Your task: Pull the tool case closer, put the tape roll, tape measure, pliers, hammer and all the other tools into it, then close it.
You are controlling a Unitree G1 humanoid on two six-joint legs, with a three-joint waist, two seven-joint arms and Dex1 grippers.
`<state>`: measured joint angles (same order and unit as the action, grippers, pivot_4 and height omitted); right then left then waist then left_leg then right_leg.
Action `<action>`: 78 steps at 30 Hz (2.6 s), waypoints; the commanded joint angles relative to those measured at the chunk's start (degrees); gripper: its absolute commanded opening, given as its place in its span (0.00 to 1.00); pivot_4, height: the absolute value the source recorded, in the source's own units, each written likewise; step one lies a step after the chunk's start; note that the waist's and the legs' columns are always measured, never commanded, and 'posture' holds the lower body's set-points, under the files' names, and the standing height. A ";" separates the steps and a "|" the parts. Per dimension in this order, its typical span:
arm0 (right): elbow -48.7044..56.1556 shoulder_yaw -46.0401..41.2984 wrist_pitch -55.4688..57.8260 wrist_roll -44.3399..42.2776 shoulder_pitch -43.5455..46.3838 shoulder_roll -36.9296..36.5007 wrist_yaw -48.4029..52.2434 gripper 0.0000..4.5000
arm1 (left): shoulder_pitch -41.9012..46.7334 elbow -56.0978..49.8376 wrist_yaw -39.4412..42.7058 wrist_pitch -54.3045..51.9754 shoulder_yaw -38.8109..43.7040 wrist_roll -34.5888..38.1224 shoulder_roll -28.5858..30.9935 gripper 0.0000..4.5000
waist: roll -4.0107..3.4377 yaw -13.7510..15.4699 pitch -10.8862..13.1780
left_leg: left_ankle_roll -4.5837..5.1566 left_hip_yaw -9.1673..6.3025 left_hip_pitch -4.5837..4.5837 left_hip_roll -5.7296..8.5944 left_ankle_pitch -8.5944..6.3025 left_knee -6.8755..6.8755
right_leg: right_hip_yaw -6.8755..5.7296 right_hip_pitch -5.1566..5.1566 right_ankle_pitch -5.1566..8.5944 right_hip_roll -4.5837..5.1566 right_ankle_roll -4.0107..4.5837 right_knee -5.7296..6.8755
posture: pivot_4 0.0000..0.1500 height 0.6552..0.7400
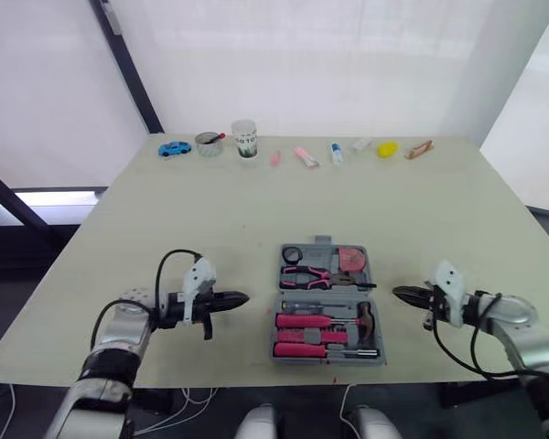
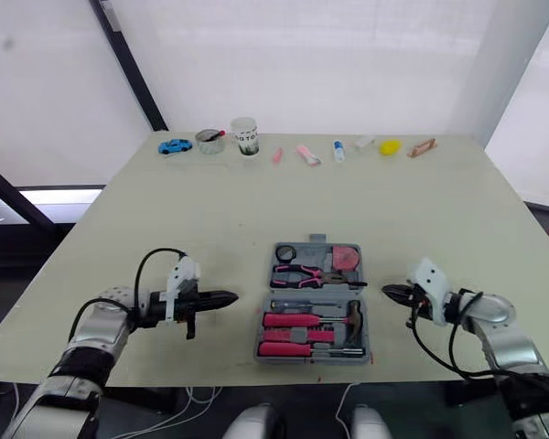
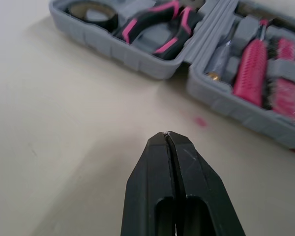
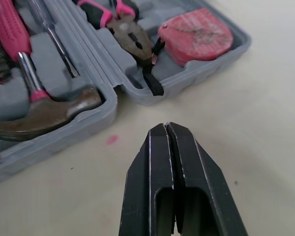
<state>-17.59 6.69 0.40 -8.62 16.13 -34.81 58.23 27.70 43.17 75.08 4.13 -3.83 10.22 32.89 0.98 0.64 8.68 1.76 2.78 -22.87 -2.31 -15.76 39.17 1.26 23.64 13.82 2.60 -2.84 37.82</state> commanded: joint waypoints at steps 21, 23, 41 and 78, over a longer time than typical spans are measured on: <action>-5.99 3.82 -6.12 3.73 4.91 5.35 1.81 0.00 | 12.06 19.21 4.13 9.13 -2.81 -8.42 -6.16 0.01 | 0.00 -0.30 0.00 | 0.00 -0.05 -0.01 0.00 0.00 0.03 | -0.03 -0.01 -0.01 -0.01 -0.02 0.07 | 1.00 1.00; -6.05 3.82 -6.20 3.84 4.94 5.51 1.83 0.00 | 12.36 19.63 4.31 9.28 -2.89 -8.80 -6.53 0.01 | 0.00 -0.49 0.00 | 0.00 -0.05 -0.01 0.00 0.00 0.03 | -0.03 -0.01 -0.01 -0.01 -0.02 0.07 | 1.00 1.00; -5.98 3.65 -6.62 4.02 4.59 6.46 1.71 0.00 | 10.47 16.92 9.45 7.36 -4.29 -9.59 -8.57 0.01 | 0.00 -1.41 -0.01 | 0.00 -0.06 -0.01 0.00 0.00 0.01 | -0.02 -0.01 -0.01 -0.01 -0.02 0.06 | 1.00 1.00; -4.87 1.39 -6.27 3.36 1.70 3.77 1.54 0.00 | 5.93 7.89 10.79 3.12 -3.86 -8.15 -5.56 0.01 | -0.01 -1.39 -0.01 | 0.00 -0.06 0.00 0.00 -0.01 0.00 | -0.02 -0.01 -0.01 -0.01 -0.03 0.06 | 1.00 1.00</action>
<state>-22.43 10.24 -4.40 -4.77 17.39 -30.34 60.64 35.13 52.15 85.63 6.94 -7.20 1.97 26.59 0.97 -0.75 8.67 1.77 2.72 -22.88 -2.31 -15.77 39.18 1.25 23.63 13.81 2.60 -2.87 37.88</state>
